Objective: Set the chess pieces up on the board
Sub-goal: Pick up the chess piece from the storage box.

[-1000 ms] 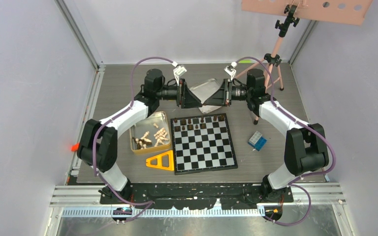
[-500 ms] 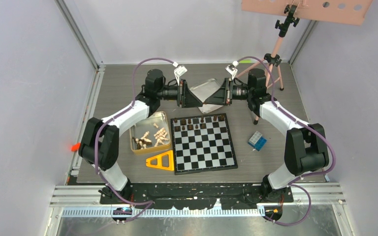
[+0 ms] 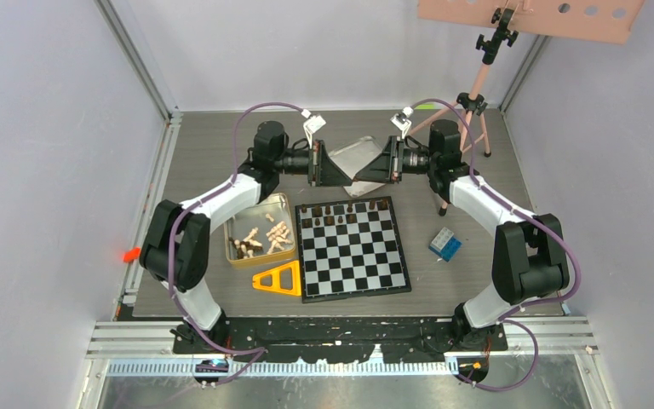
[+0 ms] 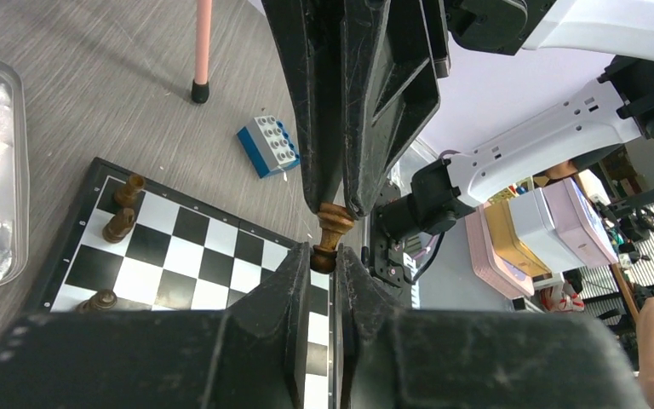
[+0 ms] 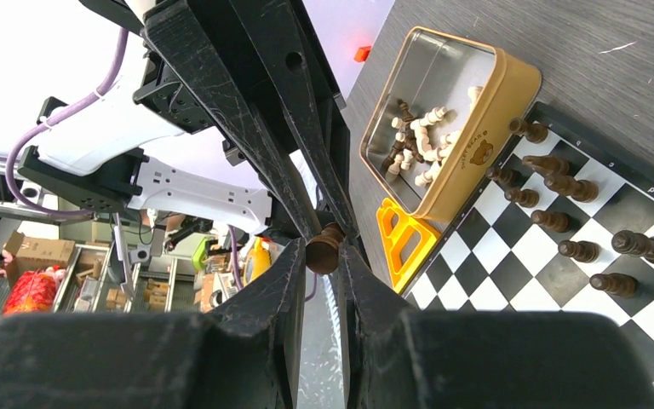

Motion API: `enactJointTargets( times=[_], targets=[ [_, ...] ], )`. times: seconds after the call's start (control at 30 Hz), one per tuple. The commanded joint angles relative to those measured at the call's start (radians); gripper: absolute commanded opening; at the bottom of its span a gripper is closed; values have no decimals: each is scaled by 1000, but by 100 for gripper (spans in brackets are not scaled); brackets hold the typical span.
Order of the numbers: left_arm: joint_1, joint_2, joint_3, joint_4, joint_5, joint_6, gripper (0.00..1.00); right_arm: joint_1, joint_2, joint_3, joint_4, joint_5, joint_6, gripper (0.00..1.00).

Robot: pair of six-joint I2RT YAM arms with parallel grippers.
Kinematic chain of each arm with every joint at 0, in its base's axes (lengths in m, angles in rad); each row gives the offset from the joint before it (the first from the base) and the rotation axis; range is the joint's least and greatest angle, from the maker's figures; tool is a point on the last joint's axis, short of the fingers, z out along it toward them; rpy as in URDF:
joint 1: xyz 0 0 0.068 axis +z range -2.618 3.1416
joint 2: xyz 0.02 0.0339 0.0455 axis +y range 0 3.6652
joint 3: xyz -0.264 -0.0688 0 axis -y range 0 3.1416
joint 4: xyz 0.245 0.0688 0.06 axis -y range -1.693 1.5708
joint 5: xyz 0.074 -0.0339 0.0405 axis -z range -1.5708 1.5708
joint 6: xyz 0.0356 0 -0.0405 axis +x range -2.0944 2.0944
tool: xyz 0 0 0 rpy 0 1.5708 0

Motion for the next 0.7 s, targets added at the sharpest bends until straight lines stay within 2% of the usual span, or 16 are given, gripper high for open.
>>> enactJointTargets(
  times=[0.0, 0.03, 0.07, 0.13, 0.2, 0.27, 0.43, 0.53, 0.67],
  targets=[
    [-6, 3, 39, 52, 29, -6, 0, -7, -27, 4, 31, -12, -39, 19],
    [-6, -1, 40, 38, 31, 9, 0, -14, -29, 8, -6, -10, -56, 22],
    [-6, -6, 46, 4, 30, 39, 0, -18, -33, 18, -28, -9, -91, 36],
    [-6, -22, 63, -124, 15, 153, 0, -39, -38, 38, -106, -6, -154, 55],
    [-8, -44, 100, -300, -27, 304, 0, -68, -50, 62, -198, -3, -235, 63],
    [-18, -56, 147, -493, -111, 459, 0, -111, -68, 87, -352, 13, -336, 65],
    [-89, -30, 313, -916, -379, 757, 0, -187, -116, 124, -583, 69, -550, 67],
    [-156, 36, 435, -1111, -547, 870, 0, -239, -151, 138, -726, 118, -690, 68],
    [-257, 153, 618, -1333, -769, 978, 0, -306, -206, 109, -776, 154, -753, 68]
  ],
)
